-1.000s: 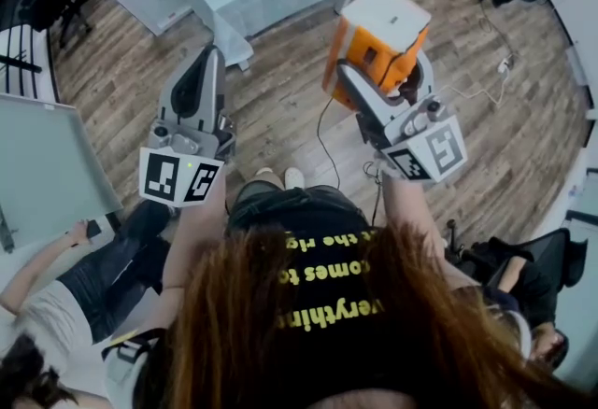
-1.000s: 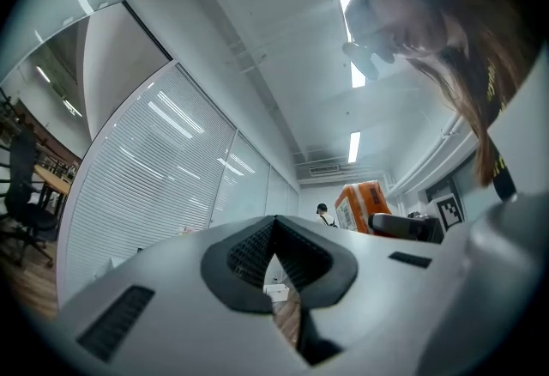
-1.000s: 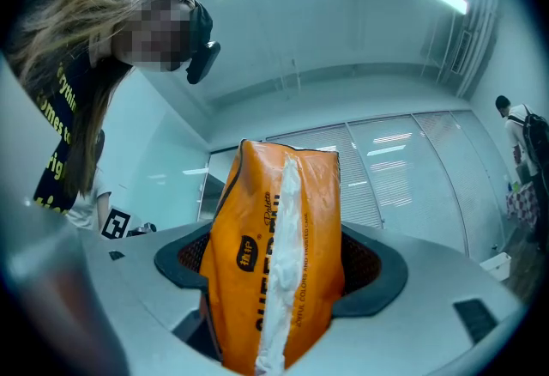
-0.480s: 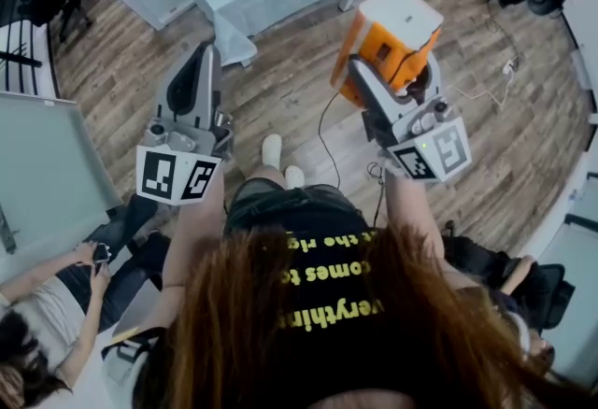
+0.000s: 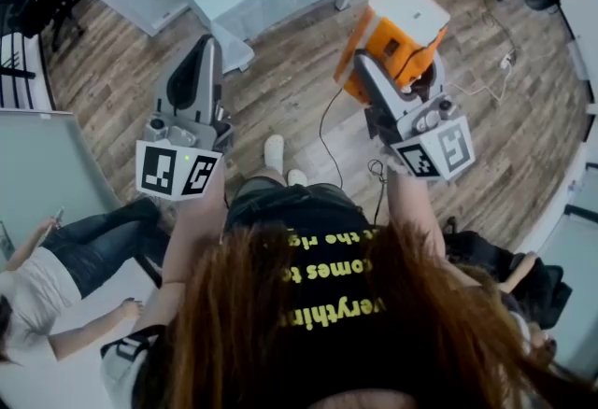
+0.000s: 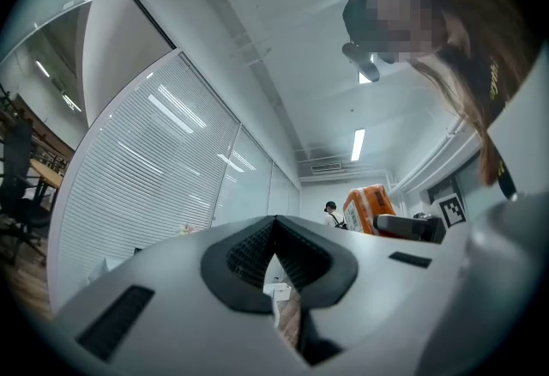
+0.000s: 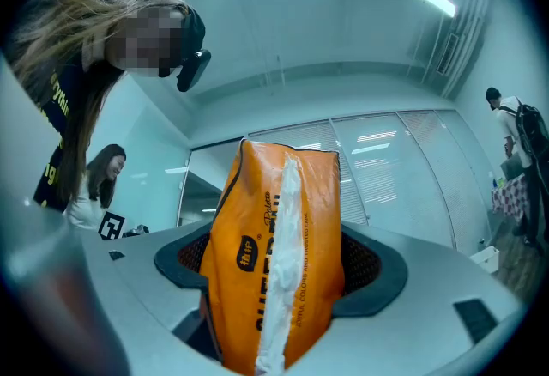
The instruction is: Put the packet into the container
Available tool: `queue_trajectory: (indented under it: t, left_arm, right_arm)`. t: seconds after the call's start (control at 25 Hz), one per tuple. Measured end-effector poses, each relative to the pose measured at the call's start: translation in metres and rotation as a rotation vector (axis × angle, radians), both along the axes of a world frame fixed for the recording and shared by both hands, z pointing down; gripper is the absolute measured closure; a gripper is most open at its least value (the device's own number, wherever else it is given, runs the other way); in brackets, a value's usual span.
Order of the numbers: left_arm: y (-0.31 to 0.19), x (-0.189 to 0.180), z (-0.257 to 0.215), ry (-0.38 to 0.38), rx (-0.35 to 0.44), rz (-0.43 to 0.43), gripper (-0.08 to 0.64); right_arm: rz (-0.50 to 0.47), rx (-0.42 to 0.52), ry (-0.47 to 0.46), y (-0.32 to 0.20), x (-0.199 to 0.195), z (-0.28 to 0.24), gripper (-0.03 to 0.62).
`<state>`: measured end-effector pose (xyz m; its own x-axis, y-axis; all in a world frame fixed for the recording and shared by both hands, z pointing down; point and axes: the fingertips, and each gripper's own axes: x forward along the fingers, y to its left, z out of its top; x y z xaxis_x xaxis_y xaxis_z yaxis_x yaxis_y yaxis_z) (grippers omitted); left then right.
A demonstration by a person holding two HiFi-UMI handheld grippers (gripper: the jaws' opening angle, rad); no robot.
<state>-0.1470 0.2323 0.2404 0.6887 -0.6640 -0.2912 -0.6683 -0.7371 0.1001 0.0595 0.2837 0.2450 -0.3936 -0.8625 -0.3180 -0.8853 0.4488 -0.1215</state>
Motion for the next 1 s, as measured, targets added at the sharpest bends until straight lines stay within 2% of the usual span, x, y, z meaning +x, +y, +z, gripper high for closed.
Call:
queue_trajectory:
  t: [0.56, 1.0]
  left_arm:
    - [-0.093, -0.022, 0.0, 0.006, 0.014, 0.062, 0.558]
    - [-0.137, -0.036, 0.007, 0.003, -0.007, 0.072, 0.558]
  right_arm:
    - [0.057, 0.015, 0.005, -0.084, -0.024, -0.009, 0.209]
    - [0.071, -0.016, -0.009, -0.124, -0.036, -0.002, 0.209]
